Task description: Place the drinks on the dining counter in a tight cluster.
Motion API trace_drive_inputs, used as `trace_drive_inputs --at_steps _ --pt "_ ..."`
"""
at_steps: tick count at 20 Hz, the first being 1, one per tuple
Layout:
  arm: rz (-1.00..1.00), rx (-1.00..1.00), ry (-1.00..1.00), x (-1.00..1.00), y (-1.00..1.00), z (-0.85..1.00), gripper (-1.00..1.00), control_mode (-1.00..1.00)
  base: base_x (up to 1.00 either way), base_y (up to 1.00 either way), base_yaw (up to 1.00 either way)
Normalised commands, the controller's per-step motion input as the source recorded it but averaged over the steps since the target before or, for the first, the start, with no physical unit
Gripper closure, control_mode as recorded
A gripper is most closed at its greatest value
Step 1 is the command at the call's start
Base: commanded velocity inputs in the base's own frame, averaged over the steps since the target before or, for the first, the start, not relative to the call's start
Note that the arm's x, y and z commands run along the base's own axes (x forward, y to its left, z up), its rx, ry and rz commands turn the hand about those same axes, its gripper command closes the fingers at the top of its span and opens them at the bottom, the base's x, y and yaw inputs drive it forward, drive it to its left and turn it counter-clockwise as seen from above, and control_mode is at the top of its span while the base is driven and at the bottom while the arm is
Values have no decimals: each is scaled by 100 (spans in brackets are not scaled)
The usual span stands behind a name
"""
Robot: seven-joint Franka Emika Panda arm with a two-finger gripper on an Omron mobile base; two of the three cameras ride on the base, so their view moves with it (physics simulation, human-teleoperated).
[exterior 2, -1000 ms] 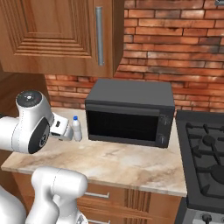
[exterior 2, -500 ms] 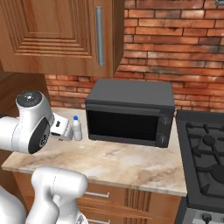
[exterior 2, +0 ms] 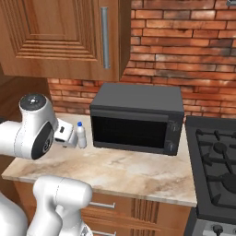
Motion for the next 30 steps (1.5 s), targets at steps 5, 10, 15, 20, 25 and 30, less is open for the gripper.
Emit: trace_drive_inputs --at_steps 5,10,15,20,25,30 --pt "-2 -15 39 60 18 37 -100 -100 0 0 0" --pt "0 -10 30 61 0 17 -100 -100 0 0 0" --pt "0 -1 -2 22 0 -37 -100 -100 0 0 0" --pt "0 0 -14 22 8 -81 -100 -100 0 0 0" --pt "0 -1 -5 28 9 -52 -100 -100 0 0 0" --pt "0 -3 -2 16 6 -2 -100 -100 0 0 0"
